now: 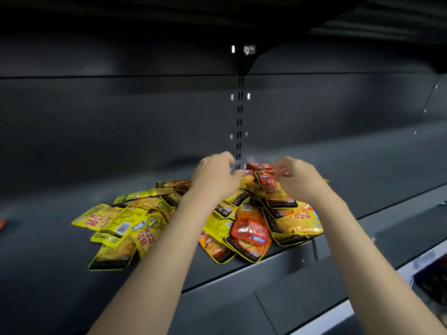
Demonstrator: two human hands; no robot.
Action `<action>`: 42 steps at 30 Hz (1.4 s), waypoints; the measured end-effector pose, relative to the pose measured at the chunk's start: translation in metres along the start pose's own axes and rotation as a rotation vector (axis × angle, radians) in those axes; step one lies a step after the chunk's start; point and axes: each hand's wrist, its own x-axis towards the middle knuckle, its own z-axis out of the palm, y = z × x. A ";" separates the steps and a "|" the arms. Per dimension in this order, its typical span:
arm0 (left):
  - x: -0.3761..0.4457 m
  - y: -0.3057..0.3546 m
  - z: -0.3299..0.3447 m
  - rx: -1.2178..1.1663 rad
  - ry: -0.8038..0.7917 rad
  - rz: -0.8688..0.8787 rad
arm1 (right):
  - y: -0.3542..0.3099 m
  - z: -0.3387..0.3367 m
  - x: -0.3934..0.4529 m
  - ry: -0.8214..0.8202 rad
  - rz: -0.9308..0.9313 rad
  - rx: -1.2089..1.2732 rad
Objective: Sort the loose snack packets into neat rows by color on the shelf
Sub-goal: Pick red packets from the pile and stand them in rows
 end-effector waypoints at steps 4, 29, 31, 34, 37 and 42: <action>0.024 0.031 0.035 0.088 -0.107 0.021 | 0.020 -0.013 0.005 0.038 0.067 0.009; 0.028 0.038 0.024 -0.257 0.018 -0.197 | 0.063 0.008 0.054 -0.054 0.066 -0.007; 0.013 0.030 0.010 -0.369 0.088 -0.192 | 0.056 0.015 0.070 -0.072 0.026 -0.023; -0.010 0.018 -0.006 -0.565 0.160 -0.209 | 0.044 0.022 0.090 -0.126 -0.031 -0.095; -0.032 0.008 -0.015 -0.702 0.209 -0.231 | 0.036 0.027 0.108 -0.195 -0.047 -0.181; -0.052 -0.003 -0.023 -0.798 0.309 -0.277 | 0.031 0.043 0.126 -0.363 -0.030 -0.236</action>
